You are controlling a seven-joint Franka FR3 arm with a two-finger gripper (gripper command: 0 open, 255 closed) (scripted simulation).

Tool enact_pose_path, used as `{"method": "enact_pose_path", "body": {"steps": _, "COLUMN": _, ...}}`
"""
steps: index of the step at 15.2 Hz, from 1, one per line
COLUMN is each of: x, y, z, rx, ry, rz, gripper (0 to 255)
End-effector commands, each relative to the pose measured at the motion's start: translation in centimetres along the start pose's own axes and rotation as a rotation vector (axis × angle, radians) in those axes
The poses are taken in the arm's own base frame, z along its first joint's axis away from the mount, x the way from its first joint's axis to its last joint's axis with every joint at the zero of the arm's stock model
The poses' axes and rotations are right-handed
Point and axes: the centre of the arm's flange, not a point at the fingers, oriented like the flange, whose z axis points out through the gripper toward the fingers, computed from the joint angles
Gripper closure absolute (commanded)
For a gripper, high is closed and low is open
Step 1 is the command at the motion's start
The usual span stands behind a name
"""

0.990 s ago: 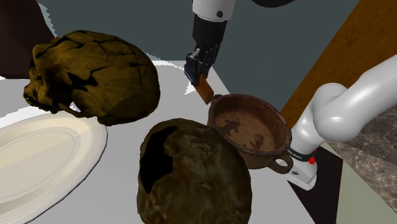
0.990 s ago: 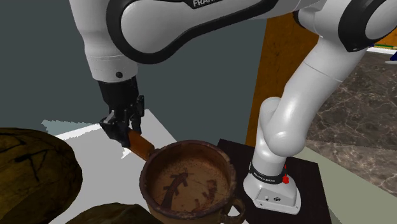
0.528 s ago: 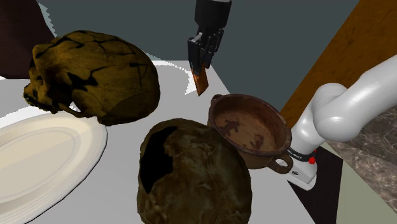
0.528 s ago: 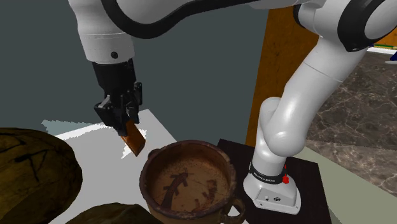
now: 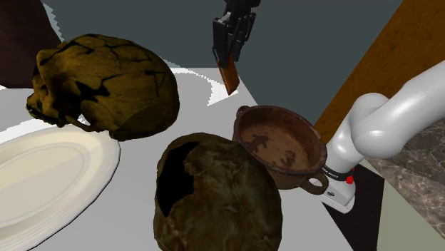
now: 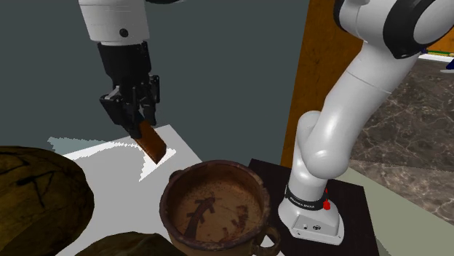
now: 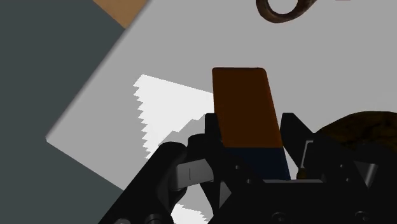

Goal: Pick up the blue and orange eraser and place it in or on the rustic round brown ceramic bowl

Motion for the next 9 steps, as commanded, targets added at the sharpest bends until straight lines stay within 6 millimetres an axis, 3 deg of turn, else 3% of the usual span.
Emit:
{"method": "enact_pose_path", "body": {"steps": 1, "x": 0.0, "y": 0.0, "z": -1.2, "rx": 0.0, "ry": 0.0, "rz": 0.0, "gripper": 255}}
{"method": "enact_pose_path", "body": {"steps": 2, "x": 0.0, "y": 0.0, "z": -1.4, "rx": 0.0, "ry": 0.0, "rz": 0.0, "gripper": 255}}
{"method": "enact_pose_path", "body": {"steps": 9, "x": -8.3, "y": -4.0, "z": -1.4, "rx": 0.0, "ry": 0.0, "rz": 0.0, "gripper": 255}}
